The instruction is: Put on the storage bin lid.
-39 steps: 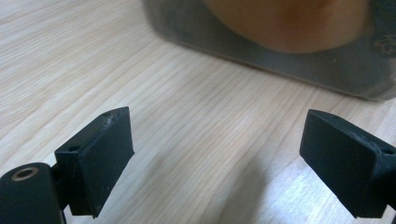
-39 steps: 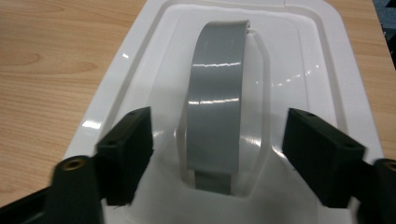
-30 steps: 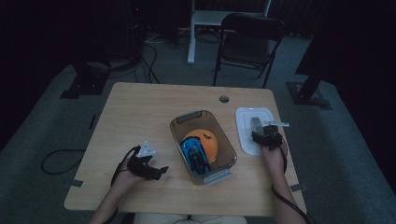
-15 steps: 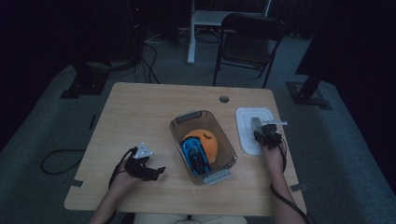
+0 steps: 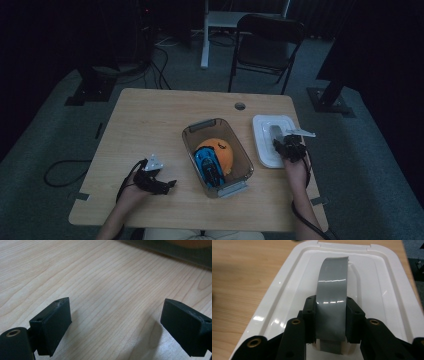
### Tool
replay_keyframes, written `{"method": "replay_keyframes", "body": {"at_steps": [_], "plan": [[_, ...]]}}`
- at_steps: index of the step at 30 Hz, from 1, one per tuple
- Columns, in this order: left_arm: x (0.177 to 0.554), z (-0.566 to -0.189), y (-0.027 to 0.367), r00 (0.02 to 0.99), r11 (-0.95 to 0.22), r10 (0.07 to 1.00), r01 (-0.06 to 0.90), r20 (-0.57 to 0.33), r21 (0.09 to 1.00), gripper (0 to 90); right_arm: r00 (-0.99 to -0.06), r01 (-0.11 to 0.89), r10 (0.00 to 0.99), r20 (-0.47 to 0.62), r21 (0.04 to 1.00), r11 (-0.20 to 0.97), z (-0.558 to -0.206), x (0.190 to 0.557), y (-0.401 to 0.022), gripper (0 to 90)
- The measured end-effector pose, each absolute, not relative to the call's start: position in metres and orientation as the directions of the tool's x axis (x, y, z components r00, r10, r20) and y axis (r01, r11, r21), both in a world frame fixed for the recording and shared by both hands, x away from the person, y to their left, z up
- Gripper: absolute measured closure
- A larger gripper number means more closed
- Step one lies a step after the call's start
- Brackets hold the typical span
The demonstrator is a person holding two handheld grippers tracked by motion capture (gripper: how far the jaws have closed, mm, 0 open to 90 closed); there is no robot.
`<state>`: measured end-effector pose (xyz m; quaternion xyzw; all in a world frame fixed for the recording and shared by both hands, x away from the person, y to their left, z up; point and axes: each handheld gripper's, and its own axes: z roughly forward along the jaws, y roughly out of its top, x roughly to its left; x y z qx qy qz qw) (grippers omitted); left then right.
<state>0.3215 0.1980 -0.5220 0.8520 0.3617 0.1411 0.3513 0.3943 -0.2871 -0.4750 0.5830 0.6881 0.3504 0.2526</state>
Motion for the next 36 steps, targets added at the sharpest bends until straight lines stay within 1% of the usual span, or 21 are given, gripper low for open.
{"method": "replay_keyframes", "body": {"at_steps": [9,17,27,29,30,36], "plan": [[0.321,-0.523,0.196,0.702,-0.508,0.712,0.502,0.014,0.700,10.4,-0.227,0.544,0.972,0.060,0.836,0.076,-0.426,0.358,-0.280,67.2],[0.321,-0.523,0.196,0.702,-0.509,0.712,0.502,0.015,0.700,10.4,-0.294,0.490,0.955,0.040,0.864,0.115,-0.393,0.337,-0.259,67.2],[0.321,-0.523,0.196,0.702,-0.510,0.712,0.503,0.014,0.698,10.4,-0.364,0.449,0.930,0.044,0.883,0.134,-0.373,0.318,-0.234,67.3],[0.321,-0.523,0.196,0.702,-0.510,0.712,0.503,0.014,0.698,10.4,-0.369,0.447,0.928,0.045,0.884,0.135,-0.372,0.317,-0.232,67.2],[0.321,-0.523,0.196,0.701,-0.509,0.713,0.503,0.014,0.698,10.4,-0.387,0.444,0.921,0.044,0.885,0.144,-0.371,0.315,-0.227,67.2],[0.320,-0.523,0.196,0.699,-0.505,0.715,0.505,0.012,0.700,10.4,-0.430,0.438,0.902,0.047,0.884,0.162,-0.368,0.313,-0.210,67.2]]}}
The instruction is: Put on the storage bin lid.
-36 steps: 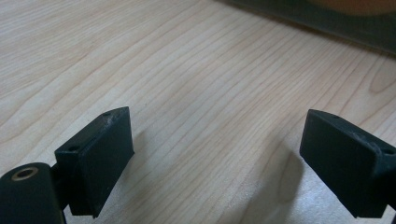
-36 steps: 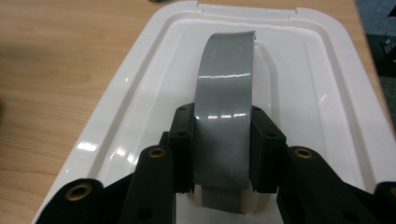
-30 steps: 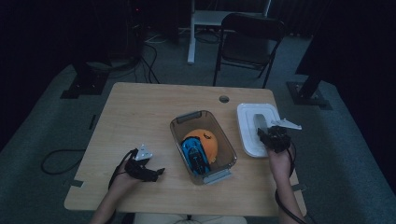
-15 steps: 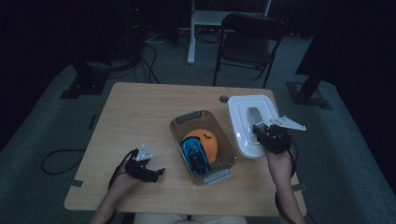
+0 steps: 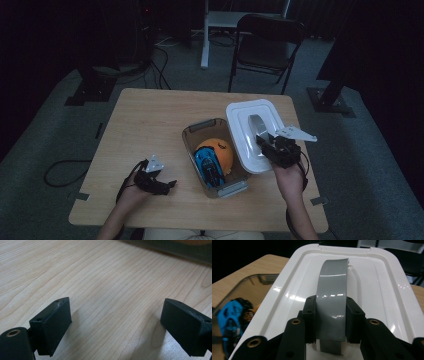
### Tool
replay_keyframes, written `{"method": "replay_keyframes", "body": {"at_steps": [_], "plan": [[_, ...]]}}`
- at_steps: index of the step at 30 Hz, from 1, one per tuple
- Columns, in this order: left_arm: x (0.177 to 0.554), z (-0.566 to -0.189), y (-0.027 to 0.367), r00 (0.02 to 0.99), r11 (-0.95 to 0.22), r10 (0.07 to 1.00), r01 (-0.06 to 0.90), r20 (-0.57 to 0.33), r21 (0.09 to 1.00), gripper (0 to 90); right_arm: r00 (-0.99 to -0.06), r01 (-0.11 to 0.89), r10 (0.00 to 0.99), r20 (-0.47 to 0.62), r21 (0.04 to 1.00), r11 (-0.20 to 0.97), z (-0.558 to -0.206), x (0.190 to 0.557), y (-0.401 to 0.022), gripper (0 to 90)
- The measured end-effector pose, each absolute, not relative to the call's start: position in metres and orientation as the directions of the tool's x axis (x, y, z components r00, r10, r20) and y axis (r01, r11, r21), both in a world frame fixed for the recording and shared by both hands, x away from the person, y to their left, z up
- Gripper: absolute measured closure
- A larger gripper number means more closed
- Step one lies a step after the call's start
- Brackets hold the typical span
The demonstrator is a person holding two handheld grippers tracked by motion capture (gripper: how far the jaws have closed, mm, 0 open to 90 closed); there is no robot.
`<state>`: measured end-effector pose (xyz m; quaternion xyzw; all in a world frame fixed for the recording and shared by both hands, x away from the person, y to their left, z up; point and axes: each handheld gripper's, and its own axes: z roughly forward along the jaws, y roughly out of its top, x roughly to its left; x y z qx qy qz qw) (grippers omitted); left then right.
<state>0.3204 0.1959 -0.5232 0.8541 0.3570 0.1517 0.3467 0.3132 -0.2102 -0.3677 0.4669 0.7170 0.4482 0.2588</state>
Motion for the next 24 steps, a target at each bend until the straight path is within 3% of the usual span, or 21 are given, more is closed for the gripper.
{"method": "replay_keyframes", "body": {"at_steps": [24], "plan": [[0.320,-0.523,0.196,0.695,-0.505,0.719,0.506,0.017,0.699,10.5,-0.566,0.441,0.821,0.072,0.868,0.227,-0.381,0.310,-0.137,67.2]]}}
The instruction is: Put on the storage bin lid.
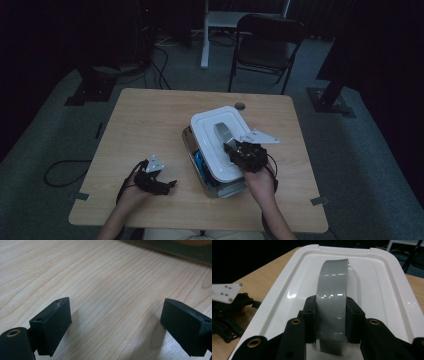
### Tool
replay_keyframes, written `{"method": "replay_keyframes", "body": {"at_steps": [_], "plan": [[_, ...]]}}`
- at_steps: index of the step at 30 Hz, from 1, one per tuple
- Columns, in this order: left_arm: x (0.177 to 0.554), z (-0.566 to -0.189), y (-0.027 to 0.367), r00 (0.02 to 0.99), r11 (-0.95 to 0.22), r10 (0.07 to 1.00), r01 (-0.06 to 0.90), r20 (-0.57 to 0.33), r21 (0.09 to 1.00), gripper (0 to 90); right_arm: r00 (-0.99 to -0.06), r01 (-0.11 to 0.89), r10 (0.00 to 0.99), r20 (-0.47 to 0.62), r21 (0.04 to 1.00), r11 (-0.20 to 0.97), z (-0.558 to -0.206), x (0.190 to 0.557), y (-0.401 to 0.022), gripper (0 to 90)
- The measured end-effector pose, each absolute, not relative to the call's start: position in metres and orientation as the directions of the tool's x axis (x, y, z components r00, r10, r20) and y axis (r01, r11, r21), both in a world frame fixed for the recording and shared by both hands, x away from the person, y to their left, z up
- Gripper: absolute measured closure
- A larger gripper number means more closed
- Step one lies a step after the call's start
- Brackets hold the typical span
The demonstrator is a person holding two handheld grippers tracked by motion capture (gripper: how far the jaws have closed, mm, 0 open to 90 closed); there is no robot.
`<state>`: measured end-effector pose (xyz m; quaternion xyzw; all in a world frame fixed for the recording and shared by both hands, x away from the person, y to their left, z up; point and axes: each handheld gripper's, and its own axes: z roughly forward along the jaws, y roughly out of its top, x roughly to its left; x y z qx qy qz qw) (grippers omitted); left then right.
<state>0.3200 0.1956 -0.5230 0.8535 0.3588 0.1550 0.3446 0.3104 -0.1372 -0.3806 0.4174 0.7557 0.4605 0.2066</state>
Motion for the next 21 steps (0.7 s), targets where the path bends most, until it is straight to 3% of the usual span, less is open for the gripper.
{"method": "replay_keyframes", "body": {"at_steps": [21], "plan": [[0.319,-0.523,0.195,0.691,-0.501,0.723,0.509,0.015,0.700,10.5,-0.591,0.469,0.804,0.074,0.842,0.267,-0.397,0.301,-0.112,67.3]]}}
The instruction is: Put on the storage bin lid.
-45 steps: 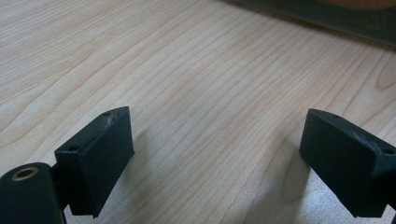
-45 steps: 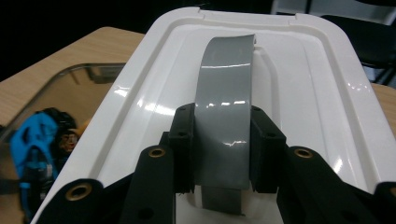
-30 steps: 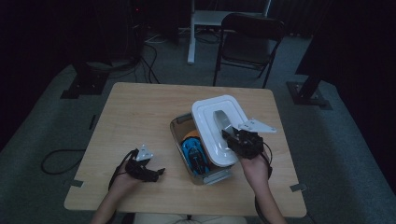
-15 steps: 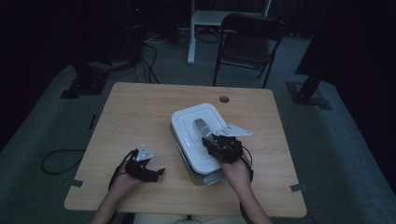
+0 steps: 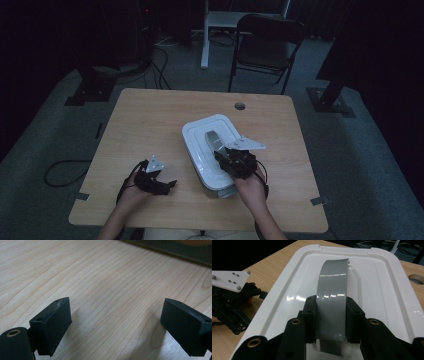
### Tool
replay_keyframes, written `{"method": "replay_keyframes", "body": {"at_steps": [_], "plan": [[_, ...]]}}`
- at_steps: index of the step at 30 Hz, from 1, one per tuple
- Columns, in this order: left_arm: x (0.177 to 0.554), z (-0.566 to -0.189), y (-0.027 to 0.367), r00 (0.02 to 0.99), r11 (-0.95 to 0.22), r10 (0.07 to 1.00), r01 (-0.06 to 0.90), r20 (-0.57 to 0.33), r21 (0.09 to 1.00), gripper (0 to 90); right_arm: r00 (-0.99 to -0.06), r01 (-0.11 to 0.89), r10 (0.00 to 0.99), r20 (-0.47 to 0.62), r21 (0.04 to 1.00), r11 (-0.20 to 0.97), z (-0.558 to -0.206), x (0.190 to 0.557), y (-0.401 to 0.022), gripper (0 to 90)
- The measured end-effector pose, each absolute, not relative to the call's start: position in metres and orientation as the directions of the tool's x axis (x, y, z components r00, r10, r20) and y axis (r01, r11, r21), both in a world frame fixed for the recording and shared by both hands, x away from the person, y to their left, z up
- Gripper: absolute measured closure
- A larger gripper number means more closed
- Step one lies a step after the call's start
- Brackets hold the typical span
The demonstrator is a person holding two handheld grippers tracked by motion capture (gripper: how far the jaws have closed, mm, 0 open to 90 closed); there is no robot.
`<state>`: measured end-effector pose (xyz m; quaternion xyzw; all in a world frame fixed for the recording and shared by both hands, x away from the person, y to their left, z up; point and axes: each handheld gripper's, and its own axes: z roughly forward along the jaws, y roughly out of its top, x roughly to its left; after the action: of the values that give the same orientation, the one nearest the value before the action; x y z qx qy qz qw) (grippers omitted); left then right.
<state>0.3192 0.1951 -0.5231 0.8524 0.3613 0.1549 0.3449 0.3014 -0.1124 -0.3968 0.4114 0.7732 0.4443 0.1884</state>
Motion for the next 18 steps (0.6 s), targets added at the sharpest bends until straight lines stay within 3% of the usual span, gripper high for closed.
{"method": "replay_keyframes", "body": {"at_steps": [18], "plan": [[0.3186,-0.5231,0.1938,0.689,-0.498,0.724,0.512,0.012,0.700,10.4,-0.592,0.480,0.803,0.061,0.828,0.290,-0.4045,0.2998,-0.1053,67.2]]}}
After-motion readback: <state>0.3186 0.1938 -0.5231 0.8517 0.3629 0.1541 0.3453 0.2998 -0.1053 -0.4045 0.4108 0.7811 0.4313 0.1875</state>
